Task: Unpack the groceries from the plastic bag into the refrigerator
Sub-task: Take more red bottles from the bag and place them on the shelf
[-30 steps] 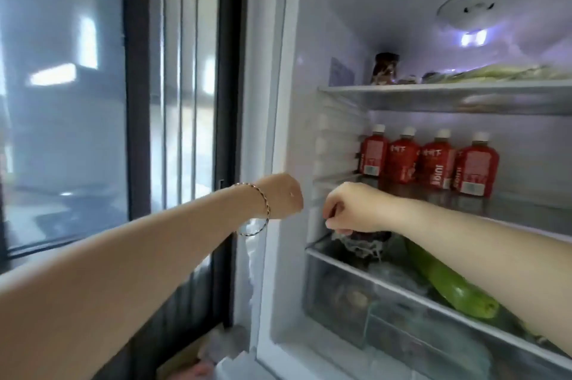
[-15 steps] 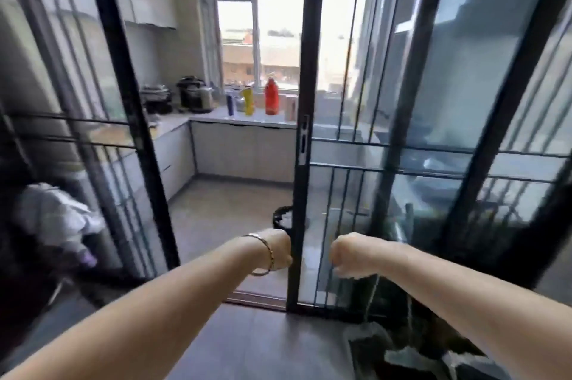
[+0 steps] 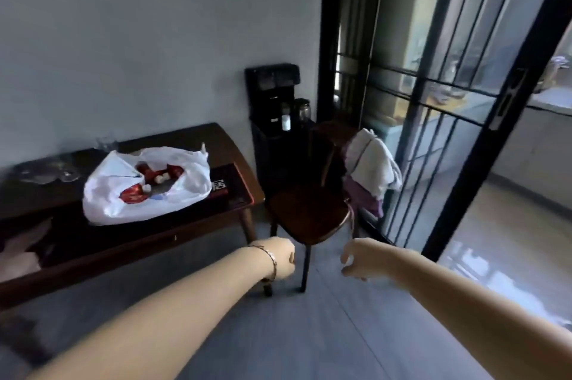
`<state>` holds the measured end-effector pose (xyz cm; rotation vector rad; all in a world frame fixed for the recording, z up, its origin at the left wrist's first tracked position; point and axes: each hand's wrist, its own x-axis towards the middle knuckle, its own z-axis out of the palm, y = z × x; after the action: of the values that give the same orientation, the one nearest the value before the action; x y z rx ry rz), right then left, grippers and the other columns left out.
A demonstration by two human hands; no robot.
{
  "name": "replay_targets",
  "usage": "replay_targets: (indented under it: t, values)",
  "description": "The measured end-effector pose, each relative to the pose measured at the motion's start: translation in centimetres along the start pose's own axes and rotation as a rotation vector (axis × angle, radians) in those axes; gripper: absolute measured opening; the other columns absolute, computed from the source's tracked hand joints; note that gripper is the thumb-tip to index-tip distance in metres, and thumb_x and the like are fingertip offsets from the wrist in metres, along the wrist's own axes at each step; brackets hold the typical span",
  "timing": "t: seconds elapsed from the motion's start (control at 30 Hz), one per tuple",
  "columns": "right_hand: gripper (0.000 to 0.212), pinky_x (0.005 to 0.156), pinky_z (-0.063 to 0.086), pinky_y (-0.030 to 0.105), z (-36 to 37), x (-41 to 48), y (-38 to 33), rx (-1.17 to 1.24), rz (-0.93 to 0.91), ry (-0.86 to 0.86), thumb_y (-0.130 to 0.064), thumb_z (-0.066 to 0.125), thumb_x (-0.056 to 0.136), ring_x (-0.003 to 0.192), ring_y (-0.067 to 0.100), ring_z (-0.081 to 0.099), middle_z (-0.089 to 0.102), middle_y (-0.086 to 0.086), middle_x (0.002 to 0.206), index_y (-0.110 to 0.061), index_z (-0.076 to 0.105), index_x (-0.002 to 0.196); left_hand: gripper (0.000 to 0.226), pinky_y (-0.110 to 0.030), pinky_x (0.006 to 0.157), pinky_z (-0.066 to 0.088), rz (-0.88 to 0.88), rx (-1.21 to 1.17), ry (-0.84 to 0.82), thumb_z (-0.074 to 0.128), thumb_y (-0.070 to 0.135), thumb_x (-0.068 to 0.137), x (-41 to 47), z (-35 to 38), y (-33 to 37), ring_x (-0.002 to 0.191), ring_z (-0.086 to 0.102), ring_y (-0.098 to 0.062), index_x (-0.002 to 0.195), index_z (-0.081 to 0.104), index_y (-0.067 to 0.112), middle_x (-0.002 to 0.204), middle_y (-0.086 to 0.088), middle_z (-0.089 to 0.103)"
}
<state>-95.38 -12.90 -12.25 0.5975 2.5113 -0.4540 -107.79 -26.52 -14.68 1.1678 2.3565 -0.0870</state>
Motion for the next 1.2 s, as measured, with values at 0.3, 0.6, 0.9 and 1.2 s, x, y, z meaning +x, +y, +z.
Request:
replay_targets:
  t: [0.3, 0.6, 0.9, 1.2]
  values:
    - [0.035, 0.091, 0.047, 0.031, -5.6, 18.8, -13.2, -0.25, -0.332, -0.07, -0.022, 0.047, 0.094, 0.109, 0.026, 0.059, 0.059, 0.013, 0.123, -0.004, 0.057, 0.123, 0.027, -0.033, 0.09, 0.05, -0.376, -0.267, 0.082, 0.044, 0.024, 0.088, 5.6, -1.1, -19.1, 0.104, 0.061, -0.028, 0.104, 0.064, 0.016, 0.116, -0.008, 0.064]
    - [0.03, 0.095, 0.047, 0.031, -12.8, 36.2, -21.6, -0.357, -0.543, -0.05, -0.03, 0.053, 0.091, 0.111, 0.019, 0.055, 0.057, 0.001, 0.123, -0.017, 0.058, 0.118, 0.036, -0.035, 0.098, 0.045, -0.623, -0.529, 0.265, 0.043, 0.024, 0.094, 11.2, -7.2, -31.1, 0.112, 0.056, -0.022, 0.129, 0.049, 0.02, 0.128, -0.004, 0.057]
    - [0.028, 0.091, 0.051, 0.03, -13.3, 49.9, -32.8, -0.227, -0.585, 0.118, -0.022, 0.048, 0.094, 0.104, 0.019, 0.06, 0.058, 0.0, 0.122, -0.022, 0.057, 0.121, 0.04, -0.036, 0.099, 0.045, -0.597, -0.529, 0.514, 0.047, 0.015, 0.092, 17.0, -8.5, -45.2, 0.118, 0.052, -0.022, 0.131, 0.048, 0.018, 0.135, -0.002, 0.049]
    - [0.043, 0.118, 0.006, 0.037, -12.3, 60.6, -41.1, -0.648, -0.792, 0.259, -0.012, 0.041, 0.097, 0.147, 0.022, 0.001, 0.011, 0.002, 0.158, -0.016, 0.041, 0.14, 0.03, -0.045, 0.117, -0.003, -0.246, 0.17, 0.392, 0.045, 0.015, 0.095, 24.1, -11.5, -59.6, 0.146, -0.008, -0.022, 0.123, 0.056, 0.019, 0.159, -0.004, 0.0]
